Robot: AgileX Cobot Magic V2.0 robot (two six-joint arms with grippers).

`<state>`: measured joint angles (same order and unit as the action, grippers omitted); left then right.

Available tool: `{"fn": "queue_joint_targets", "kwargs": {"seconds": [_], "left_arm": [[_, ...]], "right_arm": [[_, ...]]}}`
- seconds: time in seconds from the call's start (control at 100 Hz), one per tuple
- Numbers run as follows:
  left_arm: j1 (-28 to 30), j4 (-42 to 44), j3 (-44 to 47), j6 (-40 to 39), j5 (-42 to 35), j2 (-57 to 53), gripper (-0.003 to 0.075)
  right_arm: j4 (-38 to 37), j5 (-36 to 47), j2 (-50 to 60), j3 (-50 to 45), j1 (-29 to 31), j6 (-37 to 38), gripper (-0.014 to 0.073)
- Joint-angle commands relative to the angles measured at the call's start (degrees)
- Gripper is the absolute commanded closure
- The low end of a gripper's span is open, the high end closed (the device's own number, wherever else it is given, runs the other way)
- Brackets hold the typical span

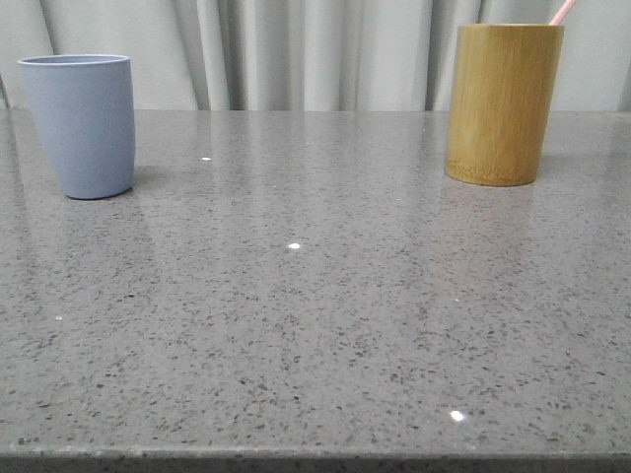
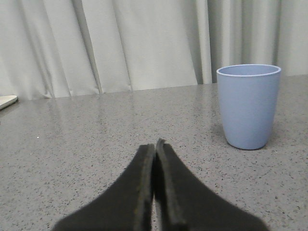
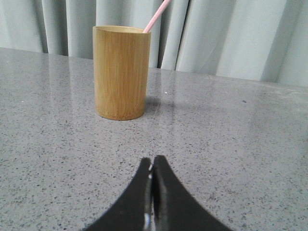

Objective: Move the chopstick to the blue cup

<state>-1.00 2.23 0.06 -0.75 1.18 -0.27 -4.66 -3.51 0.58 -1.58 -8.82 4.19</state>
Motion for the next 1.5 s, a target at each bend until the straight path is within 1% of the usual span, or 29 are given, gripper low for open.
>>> {"fn": "queue_joint_targets", "kwargs": {"seconds": [0.0,0.68,0.78,0.89,0.98,1.05,1.12,1.24,1.36,1.49], "left_arm": [[0.0,-0.1,0.6,-0.5,-4.8,-1.9,0.0739],[0.0,-0.1,0.6,-0.5,-4.8,-1.9,0.0739],[0.0,-0.1,0.6,-0.5,-5.2,-1.9,0.0739],[0.0,-3.3,-0.4,-0.5,-6.0,-1.9,0.0739],[0.0,-6.7,-2.5,-0.5,-3.6,-1.7,0.0739],[0.0,-7.0,-5.4,-0.5,0.1,-0.8,0.0739],[0.0,-8.3,-9.1,-0.5,4.0,0.9,0.0739],[0.0,-10.4,-16.6,-0.5,10.9,5.6,0.0739],[0.0,-12.5,-25.7,-0.5,20.6,11.8,0.0739],[0.0,-13.0,-35.4,-0.5,32.2,18.9,0.0739]], "right_arm": [[0.0,4.3,0.9,-0.1,0.4,-0.4,0.0662],[0.0,4.4,0.9,-0.1,0.4,-0.4,0.0662],[0.0,7.3,0.9,0.0,0.4,-0.4,0.0662],[0.7,10.2,0.9,0.3,0.4,0.1,0.0662],[2.6,9.5,0.8,2.3,0.4,1.8,0.0662],[3.4,7.0,0.8,5.0,0.4,2.3,0.0662],[4.0,2.2,0.6,9.0,0.4,2.4,0.0662],[4.3,-11.3,-1.7,17.8,0.3,2.4,0.0662],[4.3,-22.5,-6.1,26.8,0.3,2.4,0.0662],[4.3,-31.9,-11.7,35.9,0.3,2.4,0.0662]]}}
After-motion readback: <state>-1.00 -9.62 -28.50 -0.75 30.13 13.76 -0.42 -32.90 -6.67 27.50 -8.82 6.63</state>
